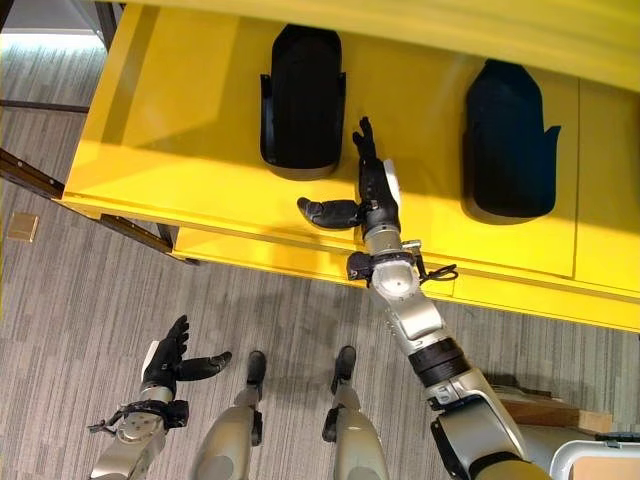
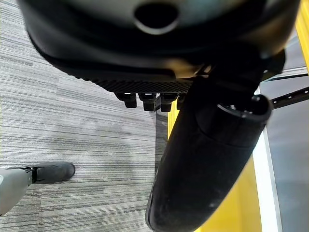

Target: Move parts from the plastic box to the shelf.

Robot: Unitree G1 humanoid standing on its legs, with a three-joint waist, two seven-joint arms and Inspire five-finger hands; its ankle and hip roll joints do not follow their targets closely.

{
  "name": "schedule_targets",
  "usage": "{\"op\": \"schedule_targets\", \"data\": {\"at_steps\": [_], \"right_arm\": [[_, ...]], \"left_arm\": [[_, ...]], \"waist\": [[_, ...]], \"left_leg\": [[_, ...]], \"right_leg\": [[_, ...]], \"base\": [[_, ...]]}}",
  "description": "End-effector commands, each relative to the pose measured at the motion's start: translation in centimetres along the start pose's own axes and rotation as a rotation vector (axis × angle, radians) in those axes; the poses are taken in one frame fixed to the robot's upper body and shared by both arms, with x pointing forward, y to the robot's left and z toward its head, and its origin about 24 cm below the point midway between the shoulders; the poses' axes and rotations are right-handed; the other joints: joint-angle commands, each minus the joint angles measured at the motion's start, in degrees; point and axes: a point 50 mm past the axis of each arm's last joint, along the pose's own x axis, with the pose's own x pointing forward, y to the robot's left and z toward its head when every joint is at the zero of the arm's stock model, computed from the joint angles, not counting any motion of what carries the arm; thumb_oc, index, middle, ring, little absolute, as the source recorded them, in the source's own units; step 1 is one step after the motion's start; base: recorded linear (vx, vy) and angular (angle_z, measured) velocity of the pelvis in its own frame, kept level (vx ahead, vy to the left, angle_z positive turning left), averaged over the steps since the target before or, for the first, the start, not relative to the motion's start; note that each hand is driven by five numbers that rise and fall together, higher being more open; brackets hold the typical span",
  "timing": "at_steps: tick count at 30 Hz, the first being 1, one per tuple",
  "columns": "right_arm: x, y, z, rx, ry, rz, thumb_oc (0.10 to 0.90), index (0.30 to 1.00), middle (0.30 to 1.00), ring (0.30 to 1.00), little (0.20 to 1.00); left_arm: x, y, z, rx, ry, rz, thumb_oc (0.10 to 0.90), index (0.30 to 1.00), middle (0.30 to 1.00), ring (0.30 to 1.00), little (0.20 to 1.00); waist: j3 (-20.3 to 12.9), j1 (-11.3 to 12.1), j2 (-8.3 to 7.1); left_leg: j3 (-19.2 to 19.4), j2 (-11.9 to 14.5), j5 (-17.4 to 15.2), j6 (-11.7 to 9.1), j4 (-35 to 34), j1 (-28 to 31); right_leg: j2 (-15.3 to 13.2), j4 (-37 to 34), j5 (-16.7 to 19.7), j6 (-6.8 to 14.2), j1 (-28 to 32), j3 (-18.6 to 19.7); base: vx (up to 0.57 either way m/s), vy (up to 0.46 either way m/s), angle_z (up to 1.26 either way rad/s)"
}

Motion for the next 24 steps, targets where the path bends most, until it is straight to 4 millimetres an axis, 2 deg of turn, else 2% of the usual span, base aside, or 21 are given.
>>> {"op": "schedule_targets", "data": {"at_steps": [1,9,24], "right_arm": [[1.3,3.0,4.0,0.059,-0.169,0.139,0.9,1.0,1.0,1.0,1.0],[1.1,4.3,3.6,0.065,-0.152,0.188,0.9,1.0,1.0,1.0,1.0],[1.3,5.0,3.7,0.067,-0.15,0.211,0.9,1.0,1.0,1.0,1.0]], "left_arm": [[-0.2,1.6,2.0,0.033,-0.117,0.037,0.9,1.0,1.0,1.0,1.0],[-0.2,1.5,2.2,0.028,-0.122,0.039,0.9,1.0,1.0,1.0,1.0],[-0.2,1.4,2.3,0.024,-0.128,0.04,0.9,1.0,1.0,1.0,1.0]], "waist": [[-1.17,2.61,-0.45],[-1.09,2.73,-0.79],[-0.97,2.81,-1.53]], "left_leg": [[0.26,0.59,3.63,0.93,-0.68,-3.69],[0.13,0.5,3.34,1.11,-0.37,-3.76],[0.07,0.54,3.28,1.15,-0.42,-3.62]], "right_leg": [[-5.39,7.83,-8.0,4.86,3.89,-1.86],[-5.52,7.94,-8.09,4.82,3.95,-1.97],[-5.46,7.69,-7.97,4.76,4.18,-1.84]], "base": [[0.0,0.014,0.04],[0.0,0.004,0.02],[0.0,0.0,0.0]]}}
